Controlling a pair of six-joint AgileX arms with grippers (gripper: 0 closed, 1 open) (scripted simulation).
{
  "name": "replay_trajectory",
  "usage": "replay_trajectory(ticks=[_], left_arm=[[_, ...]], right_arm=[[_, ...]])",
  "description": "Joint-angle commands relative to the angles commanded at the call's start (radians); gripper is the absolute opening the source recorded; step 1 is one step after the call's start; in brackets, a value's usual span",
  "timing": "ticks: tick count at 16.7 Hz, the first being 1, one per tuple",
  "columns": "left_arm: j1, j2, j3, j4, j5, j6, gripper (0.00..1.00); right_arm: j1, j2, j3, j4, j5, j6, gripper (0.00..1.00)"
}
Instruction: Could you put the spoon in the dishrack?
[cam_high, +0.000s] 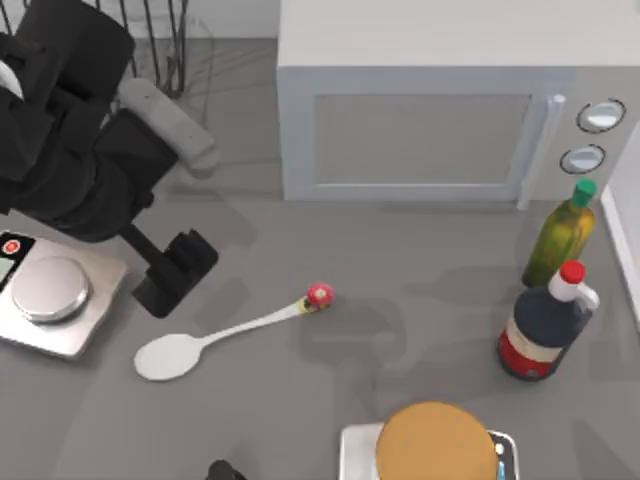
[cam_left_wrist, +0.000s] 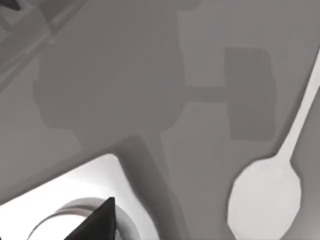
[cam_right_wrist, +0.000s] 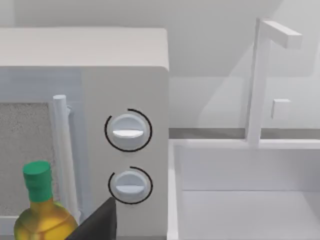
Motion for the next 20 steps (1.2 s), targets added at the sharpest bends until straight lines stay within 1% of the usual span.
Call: replay_trajectory(ticks=[5, 9, 11, 17, 20], left_arm=[[-0.115, 0.385, 0.307, -0.216, 0.001, 0.111, 1.0], [-0.168, 0.555, 0.456, -0.311, 0.001, 0.163, 1.0], [-0.178, 0.585, 0.482, -0.327, 0.0, 0.172, 1.0], [-0.174, 0.585, 0.478, -0.322, 0.0, 0.172, 1.0], [-0.176, 0.613, 0.43, -0.252, 0.0, 0.174, 1.0]], right_arm=[[0.0, 0.0, 0.0, 0.0, 0.0, 0.0, 1.0], [0.0, 0.0, 0.0, 0.0, 0.0, 0.0, 1.0], [0.0, 0.0, 0.0, 0.0, 0.0, 0.0, 1.0], [0.0, 0.0, 0.0, 0.0, 0.0, 0.0, 1.0], [0.0, 0.0, 0.0, 0.0, 0.0, 0.0, 1.0]])
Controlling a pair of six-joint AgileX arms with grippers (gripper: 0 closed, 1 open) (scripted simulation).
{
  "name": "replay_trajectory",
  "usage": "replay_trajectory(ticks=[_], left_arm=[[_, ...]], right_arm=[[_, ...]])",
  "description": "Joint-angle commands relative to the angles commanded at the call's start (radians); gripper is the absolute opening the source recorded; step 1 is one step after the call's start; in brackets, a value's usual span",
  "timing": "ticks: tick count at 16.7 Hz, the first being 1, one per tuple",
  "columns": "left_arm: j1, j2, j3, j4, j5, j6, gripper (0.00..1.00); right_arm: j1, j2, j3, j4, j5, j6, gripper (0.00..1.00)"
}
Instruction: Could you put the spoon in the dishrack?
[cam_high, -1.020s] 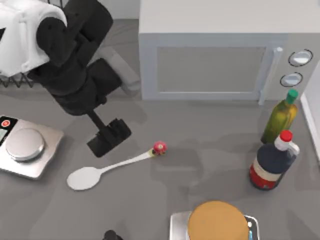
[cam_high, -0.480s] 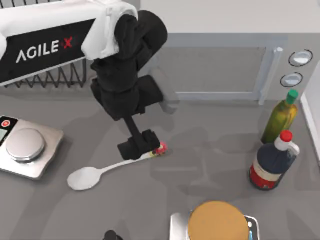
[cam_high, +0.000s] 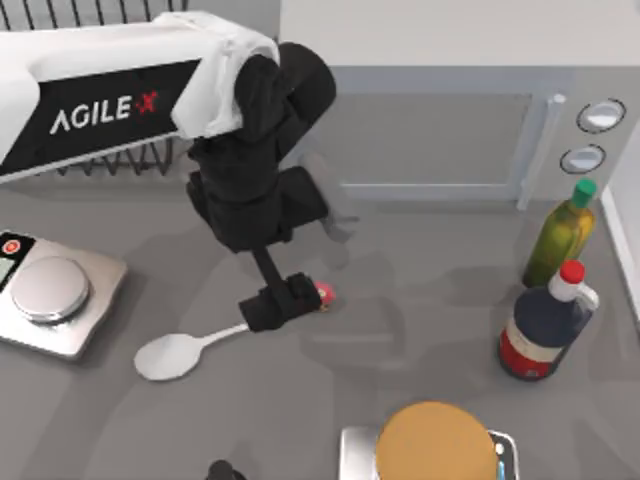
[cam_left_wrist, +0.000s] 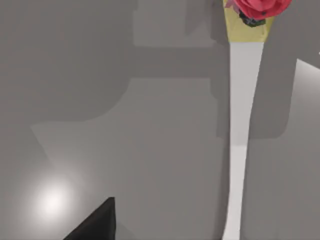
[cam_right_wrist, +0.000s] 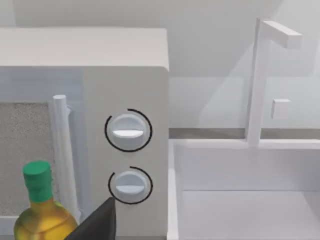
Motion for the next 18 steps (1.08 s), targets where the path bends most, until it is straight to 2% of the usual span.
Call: replay_trajectory(ticks=[6, 11, 18], left_arm=[[-0.001, 0.101, -0.145, 0.255, 0.001, 0.001, 1.0], [-0.001, 0.113, -0.158, 0.275, 0.001, 0.001, 1.0], [-0.001, 0.113, -0.158, 0.275, 0.001, 0.001, 0.47]], right_arm=[[0.0, 0.0, 0.0, 0.0, 0.0, 0.0, 1.0], [0.0, 0.0, 0.0, 0.0, 0.0, 0.0, 1.0], [0.0, 0.0, 0.0, 0.0, 0.0, 0.0, 1.0]])
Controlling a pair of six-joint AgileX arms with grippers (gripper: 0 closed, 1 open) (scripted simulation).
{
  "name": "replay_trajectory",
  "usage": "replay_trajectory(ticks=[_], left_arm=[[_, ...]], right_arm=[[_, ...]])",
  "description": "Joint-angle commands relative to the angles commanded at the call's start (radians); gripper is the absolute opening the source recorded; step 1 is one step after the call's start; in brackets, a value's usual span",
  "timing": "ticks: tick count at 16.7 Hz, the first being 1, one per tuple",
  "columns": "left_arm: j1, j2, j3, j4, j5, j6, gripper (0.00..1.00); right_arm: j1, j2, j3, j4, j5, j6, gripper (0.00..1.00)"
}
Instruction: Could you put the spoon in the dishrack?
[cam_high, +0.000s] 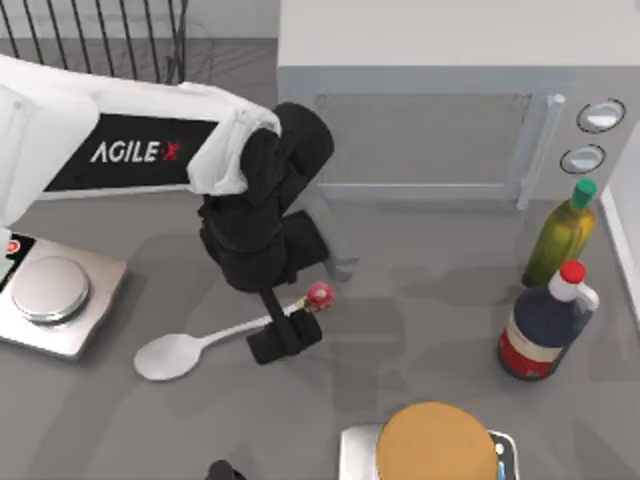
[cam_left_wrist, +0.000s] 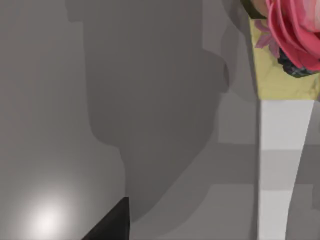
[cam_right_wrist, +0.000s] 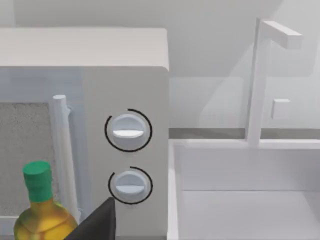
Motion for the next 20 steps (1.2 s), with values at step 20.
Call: replay_trajectory(ticks=[20], left_arm=[[-0.003, -0.054, 0.126, -0.154, 0.017, -0.003, 0.0]], right_arm=[[0.0, 0.0, 0.0, 0.0, 0.0, 0.0, 1.0]])
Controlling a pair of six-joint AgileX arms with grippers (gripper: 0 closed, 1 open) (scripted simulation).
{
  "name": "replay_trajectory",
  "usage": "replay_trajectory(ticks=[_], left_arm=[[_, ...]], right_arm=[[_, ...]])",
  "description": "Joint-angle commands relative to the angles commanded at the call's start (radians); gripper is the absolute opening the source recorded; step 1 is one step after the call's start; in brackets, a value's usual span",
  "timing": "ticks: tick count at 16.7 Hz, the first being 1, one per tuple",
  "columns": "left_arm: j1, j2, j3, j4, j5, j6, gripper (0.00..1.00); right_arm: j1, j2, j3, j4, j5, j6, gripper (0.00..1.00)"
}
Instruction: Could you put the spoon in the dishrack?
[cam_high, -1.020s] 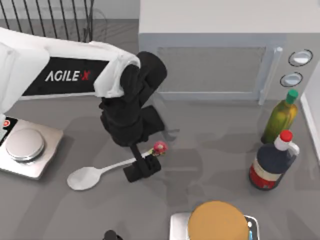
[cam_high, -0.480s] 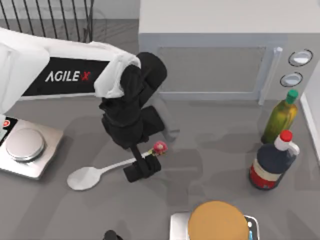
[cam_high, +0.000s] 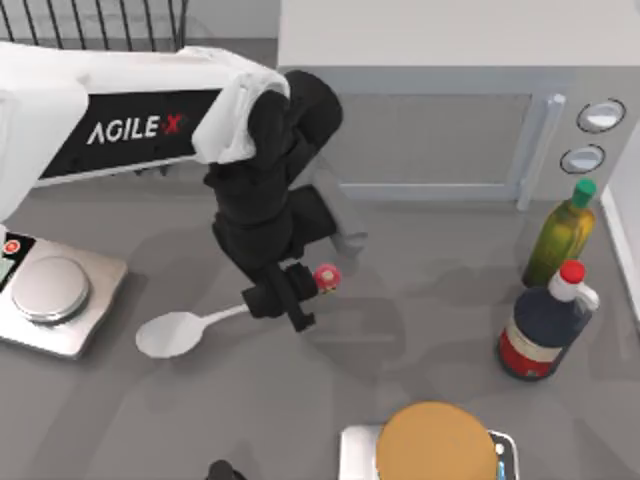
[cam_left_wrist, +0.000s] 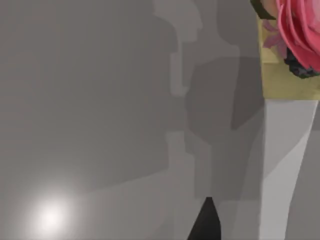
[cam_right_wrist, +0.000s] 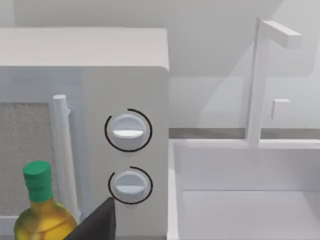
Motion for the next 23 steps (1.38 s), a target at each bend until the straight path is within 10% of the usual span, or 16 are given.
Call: replay_trajectory(ticks=[11, 23], left_arm=[[-0.004, -0.069, 0.574, -0.647, -0.001, -0.008, 0.0], [0.128, -0.263, 0.439, -0.441, 0.03, -0.098, 0.0]], right_arm=[[0.0, 0.0, 0.0, 0.0, 0.0, 0.0, 1.0], [0.0, 0.0, 0.0, 0.0, 0.0, 0.0, 1.0]])
